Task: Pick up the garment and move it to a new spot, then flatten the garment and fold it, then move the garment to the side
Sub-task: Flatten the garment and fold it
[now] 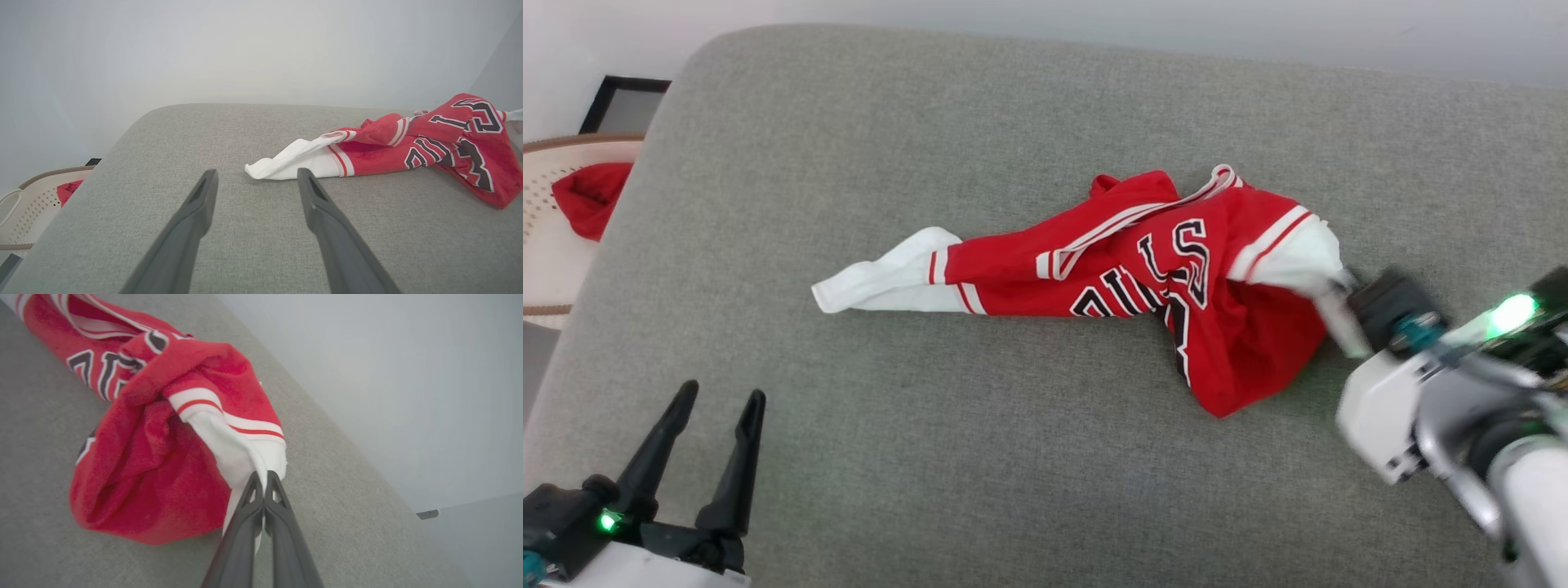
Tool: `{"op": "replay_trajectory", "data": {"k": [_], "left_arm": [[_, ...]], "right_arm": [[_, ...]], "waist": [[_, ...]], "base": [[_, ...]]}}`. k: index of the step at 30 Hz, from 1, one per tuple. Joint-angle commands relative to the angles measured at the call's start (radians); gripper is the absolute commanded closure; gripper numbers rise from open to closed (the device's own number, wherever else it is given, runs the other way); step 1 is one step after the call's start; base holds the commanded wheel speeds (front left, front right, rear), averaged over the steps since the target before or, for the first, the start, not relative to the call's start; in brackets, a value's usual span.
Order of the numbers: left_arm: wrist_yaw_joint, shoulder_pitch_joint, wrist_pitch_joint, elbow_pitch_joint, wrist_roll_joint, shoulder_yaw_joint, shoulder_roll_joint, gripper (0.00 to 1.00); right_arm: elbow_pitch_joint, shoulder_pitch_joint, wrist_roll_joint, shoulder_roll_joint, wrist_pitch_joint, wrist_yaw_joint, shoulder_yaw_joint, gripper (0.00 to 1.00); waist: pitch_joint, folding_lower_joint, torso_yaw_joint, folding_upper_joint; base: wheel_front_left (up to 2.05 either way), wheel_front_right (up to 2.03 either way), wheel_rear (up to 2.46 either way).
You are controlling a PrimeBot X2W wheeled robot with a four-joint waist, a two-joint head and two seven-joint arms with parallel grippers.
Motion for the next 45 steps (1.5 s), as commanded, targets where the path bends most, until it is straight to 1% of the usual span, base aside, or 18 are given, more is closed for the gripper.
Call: {"op": "replay_trajectory", "data": {"k": [1, 5, 9, 14, 16, 19, 25, 29, 32, 35, 36, 37, 38, 39, 42, 45], "left_arm": [[-0.003, 0.006, 0.001, 0.000, -0.009, 0.002, 0.002, 0.00], [-0.003, 0.005, 0.001, -0.004, -0.008, -0.006, 0.002, 0.00], [-0.003, 0.003, 0.001, -0.009, -0.016, -0.010, 0.008, 0.00], [-0.003, -0.011, 0.001, -0.013, -0.023, -0.017, 0.020, 0.00], [-0.003, -0.018, 0.001, -0.017, -0.026, -0.020, 0.026, 0.00], [-0.003, -0.023, 0.001, -0.014, -0.035, -0.020, 0.031, 0.00], [-0.003, -0.031, 0.000, -0.009, -0.042, -0.024, 0.042, 0.00], [-0.003, -0.036, 0.001, -0.002, -0.050, -0.025, 0.054, 0.00], [-0.003, -0.041, 0.001, 0.002, -0.055, -0.026, 0.063, 0.00], [-0.003, -0.043, 0.001, 0.007, -0.064, -0.022, 0.070, 0.00], [-0.003, -0.042, 0.001, 0.008, -0.067, -0.021, 0.072, 0.00], [-0.003, -0.041, 0.001, 0.009, -0.068, -0.021, 0.076, 0.00], [-0.003, -0.039, 0.001, 0.009, -0.069, -0.019, 0.078, 0.00], [-0.003, -0.037, 0.001, 0.009, -0.071, -0.017, 0.080, 0.00], [-0.003, -0.027, 0.001, 0.008, -0.072, -0.011, 0.083, 0.00], [-0.003, -0.021, 0.001, 0.004, -0.071, -0.007, 0.083, 0.00]], "right_arm": [[-0.006, 0.013, -0.007, 0.009, 0.000, -0.001, -0.032, 1.00], [-0.017, 0.025, -0.018, 0.022, -0.008, -0.001, -0.150, 1.00], [-0.012, 0.015, -0.041, -0.008, -0.030, -0.001, -0.235, 1.00], [0.027, 0.007, -0.052, -0.049, -0.063, -0.001, -0.330, 1.00], [0.044, 0.030, -0.067, -0.063, -0.078, -0.001, -0.365, 1.00], [0.074, 0.076, -0.088, -0.062, -0.099, -0.001, -0.413, 1.00], [0.130, 0.171, -0.153, -0.013, -0.138, -0.001, -0.497, 1.00], [0.163, 0.209, -0.204, 0.047, -0.165, -0.001, -0.555, 1.00], [0.181, 0.217, -0.201, 0.102, -0.202, -0.001, -0.566, 1.00], [0.199, 0.222, -0.214, 0.137, -0.235, -0.001, -0.562, 1.00], [0.204, 0.224, -0.217, 0.149, -0.244, -0.001, -0.561, 0.89], [0.209, 0.225, -0.220, 0.156, -0.255, -0.001, -0.560, 0.56], [0.213, 0.222, -0.219, 0.161, -0.268, -0.001, -0.564, 0.50], [0.214, 0.223, -0.212, 0.172, -0.281, -0.001, -0.571, 0.00], [0.208, 0.238, -0.178, 0.193, -0.319, -0.001, -0.576, 0.00], [0.176, 0.261, -0.134, 0.191, -0.341, -0.001, -0.580, 0.00]], "waist": [[0.000, 0.0000, -0.003, 0.0000], [-0.001, 0.0000, -0.009, 0.0000], [0.002, 0.0000, -0.014, 0.0000], [0.011, 0.0000, -0.011, 0.0000], [0.018, 0.0000, -0.006, 0.0000], [0.031, 0.0000, -0.001, 0.0000], [0.056, 0.0000, 0.001, 0.0000], [0.068, 0.0000, -0.006, 0.0000], [0.070, 0.0000, -0.011, 0.0000], [0.068, 0.0000, -0.022, 0.0000], [0.064, 0.0000, -0.026, 0.0000], [0.061, 0.0000, -0.030, 0.0000], [0.058, 0.0000, -0.035, 0.0000], [0.054, 0.0000, -0.040, 0.0000], [0.044, 0.0000, -0.054, 0.0000], [0.035, 0.0000, -0.065, 0.0000]], "base": [[0.00, 0.00, 0.00], [0.00, 0.00, 0.00], [0.00, 0.00, 0.00], [0.00, 0.00, 0.00], [0.00, 0.00, 0.00], [0.00, 0.00, 0.00], [0.00, 0.00, 0.00], [0.00, 0.00, 0.00], [0.00, 0.00, 0.00], [0.00, 0.00, 0.00], [0.00, 0.00, 0.00], [0.00, 0.00, 0.00], [0.00, 0.00, 0.00], [0.00, 0.00, 0.00], [0.00, 0.00, 0.00], [0.00, 0.00, 0.00]]}}
